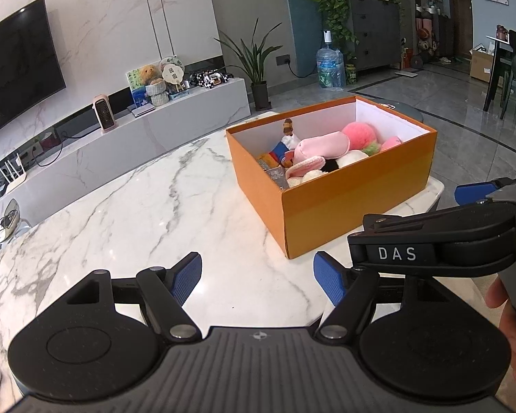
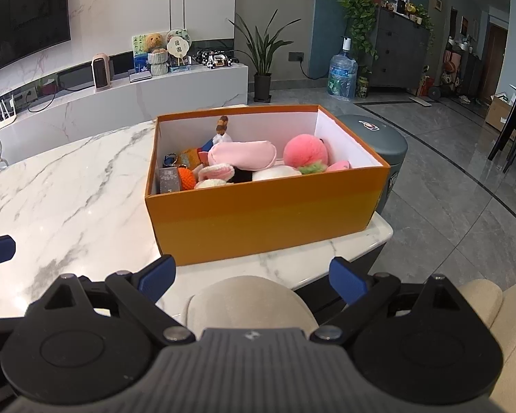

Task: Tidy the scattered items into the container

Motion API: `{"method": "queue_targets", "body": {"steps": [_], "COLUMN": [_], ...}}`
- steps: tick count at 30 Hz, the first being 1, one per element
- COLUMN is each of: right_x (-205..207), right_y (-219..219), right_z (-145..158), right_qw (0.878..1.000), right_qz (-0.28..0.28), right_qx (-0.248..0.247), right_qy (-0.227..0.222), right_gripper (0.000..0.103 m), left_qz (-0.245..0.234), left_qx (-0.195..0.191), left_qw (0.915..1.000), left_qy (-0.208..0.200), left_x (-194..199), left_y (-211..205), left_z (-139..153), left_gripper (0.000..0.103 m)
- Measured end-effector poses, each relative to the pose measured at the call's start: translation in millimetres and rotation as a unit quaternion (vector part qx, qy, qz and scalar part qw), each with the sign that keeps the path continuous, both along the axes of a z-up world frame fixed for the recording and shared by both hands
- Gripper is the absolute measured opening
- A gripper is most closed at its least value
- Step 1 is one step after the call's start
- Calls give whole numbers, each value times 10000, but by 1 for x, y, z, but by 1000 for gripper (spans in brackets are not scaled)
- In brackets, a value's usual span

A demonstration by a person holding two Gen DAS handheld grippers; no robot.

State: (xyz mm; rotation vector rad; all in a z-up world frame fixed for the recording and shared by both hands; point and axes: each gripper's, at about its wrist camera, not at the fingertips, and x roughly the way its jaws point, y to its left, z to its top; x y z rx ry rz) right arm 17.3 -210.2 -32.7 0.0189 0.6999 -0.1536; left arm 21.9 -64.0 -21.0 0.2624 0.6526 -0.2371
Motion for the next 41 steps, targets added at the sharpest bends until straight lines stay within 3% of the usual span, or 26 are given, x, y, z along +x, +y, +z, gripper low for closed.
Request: {"method": "queue_targets", "body": {"steps": [41], "right_x": [10], "right_y": [39], "right_z": [-6], "right_qw": [9994], "right_qz": [54], "right_qx": [-299], "right_qy": [185], "right_gripper": [97], "left_qz": [264], "left_qx": [-282], "left_qw": [9991], "left_qy": [158], "left_x": [8], "left_y": [32], "left_z": [-11], "left_gripper": [84]}}
